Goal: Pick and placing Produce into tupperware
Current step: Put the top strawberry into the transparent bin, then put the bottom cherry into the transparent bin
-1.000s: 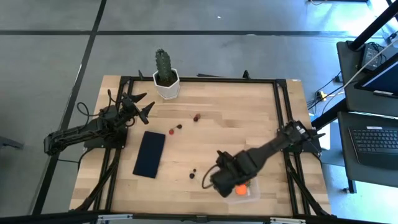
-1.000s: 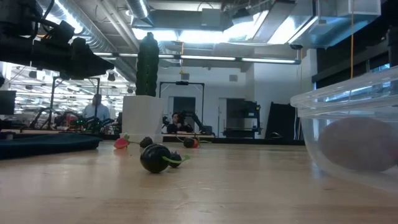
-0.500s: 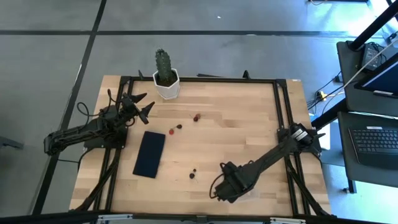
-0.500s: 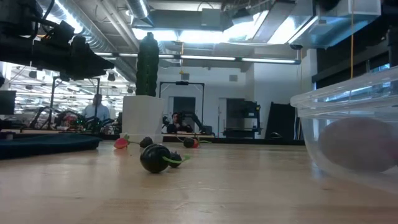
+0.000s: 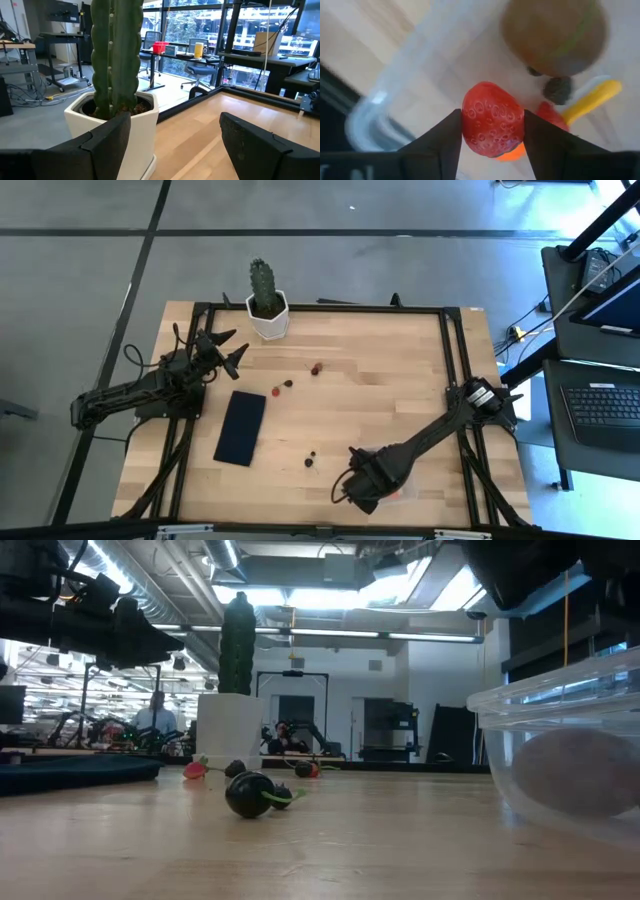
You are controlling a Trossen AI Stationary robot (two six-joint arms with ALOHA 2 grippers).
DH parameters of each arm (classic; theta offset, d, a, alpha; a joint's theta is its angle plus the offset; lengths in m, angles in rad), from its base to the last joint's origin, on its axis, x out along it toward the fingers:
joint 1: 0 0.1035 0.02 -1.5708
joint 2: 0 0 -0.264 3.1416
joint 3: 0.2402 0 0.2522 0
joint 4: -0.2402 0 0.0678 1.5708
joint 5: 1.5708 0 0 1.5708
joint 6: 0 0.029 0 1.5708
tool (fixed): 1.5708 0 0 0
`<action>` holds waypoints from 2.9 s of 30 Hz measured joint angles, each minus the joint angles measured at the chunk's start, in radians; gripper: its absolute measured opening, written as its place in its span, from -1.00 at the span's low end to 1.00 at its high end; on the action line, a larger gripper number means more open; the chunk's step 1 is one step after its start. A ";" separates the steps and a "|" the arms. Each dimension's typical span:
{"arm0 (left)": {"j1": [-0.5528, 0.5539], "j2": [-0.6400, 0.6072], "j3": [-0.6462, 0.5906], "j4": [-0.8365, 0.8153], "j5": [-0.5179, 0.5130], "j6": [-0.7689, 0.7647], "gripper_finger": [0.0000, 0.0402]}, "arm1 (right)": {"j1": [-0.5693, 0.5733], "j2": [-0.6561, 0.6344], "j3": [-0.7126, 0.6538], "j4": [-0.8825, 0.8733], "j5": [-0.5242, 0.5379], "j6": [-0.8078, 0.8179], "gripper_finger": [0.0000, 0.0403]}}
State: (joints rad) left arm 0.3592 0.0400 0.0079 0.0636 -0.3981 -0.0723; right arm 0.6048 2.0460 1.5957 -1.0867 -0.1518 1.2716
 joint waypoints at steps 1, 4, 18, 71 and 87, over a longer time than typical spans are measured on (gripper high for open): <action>0.000 0.000 0.000 0.000 0.000 0.000 0.48 | 0.000 0.000 -0.001 -0.013 0.001 -0.016 -0.06; 0.000 0.000 0.000 0.000 0.000 0.000 0.48 | -0.001 0.000 -0.001 -0.007 0.011 -0.047 -0.02; 0.000 0.000 0.000 0.000 0.000 0.001 0.48 | -0.002 0.000 0.000 -0.006 0.000 -0.156 0.08; 0.000 0.000 0.000 0.000 0.000 0.001 0.48 | -0.333 0.000 0.323 -0.095 0.284 -1.191 0.69; 0.000 0.000 0.000 0.000 -0.001 0.001 0.48 | -0.668 -0.184 -0.066 0.500 -0.083 -1.495 0.69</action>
State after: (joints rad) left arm 0.3592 0.0399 0.0079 0.0639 -0.3988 -0.0715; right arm -0.0630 1.8617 1.5300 -0.5871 -0.2345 -0.2231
